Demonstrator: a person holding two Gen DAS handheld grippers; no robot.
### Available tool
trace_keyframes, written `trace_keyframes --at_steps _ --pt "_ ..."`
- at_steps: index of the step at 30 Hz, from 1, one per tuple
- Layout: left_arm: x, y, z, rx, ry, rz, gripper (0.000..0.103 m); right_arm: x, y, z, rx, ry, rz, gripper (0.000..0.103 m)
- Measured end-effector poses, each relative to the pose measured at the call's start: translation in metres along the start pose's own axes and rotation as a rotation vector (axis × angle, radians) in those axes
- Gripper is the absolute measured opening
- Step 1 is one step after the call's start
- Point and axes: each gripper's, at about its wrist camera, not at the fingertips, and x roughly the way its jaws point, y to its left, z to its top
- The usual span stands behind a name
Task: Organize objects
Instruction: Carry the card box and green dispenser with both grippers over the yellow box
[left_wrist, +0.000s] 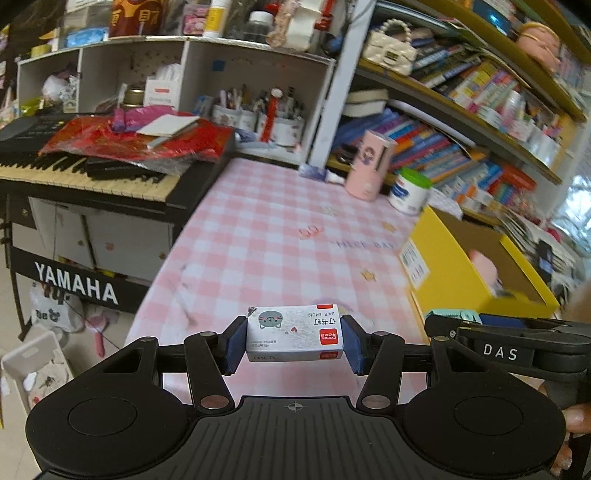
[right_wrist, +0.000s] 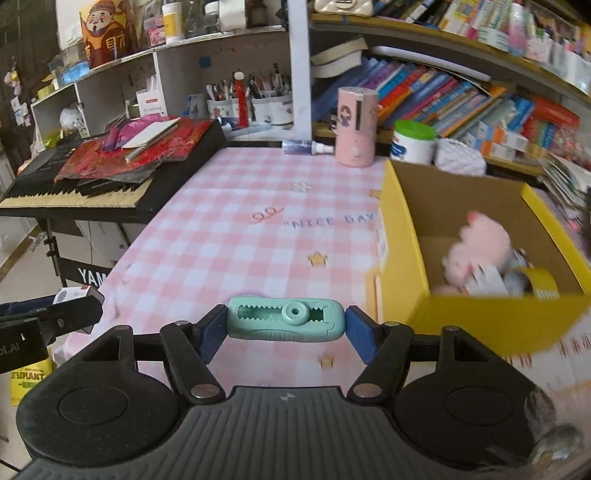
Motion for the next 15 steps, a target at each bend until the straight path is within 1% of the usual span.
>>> trace_keyframes --at_steps 7,12,15 --pt "-0.02 -0.01 -0.027 0.044 0.04 -0.062 0.052 -0.035 0.001 -0.042 0.044 0.019 -0.04 0.067" --pt "-0.02 -0.029 -0.036 0.107 0.076 -0.138 0.052 -0.058 -0.008 -0.071 0.091 0.035 -0.088 0.067" --pt "-0.019 -0.045 -0.04 0.158 0.089 -0.189 0.052 -0.07 -0.02 -0.081 0.143 0.032 -0.128 0.067"
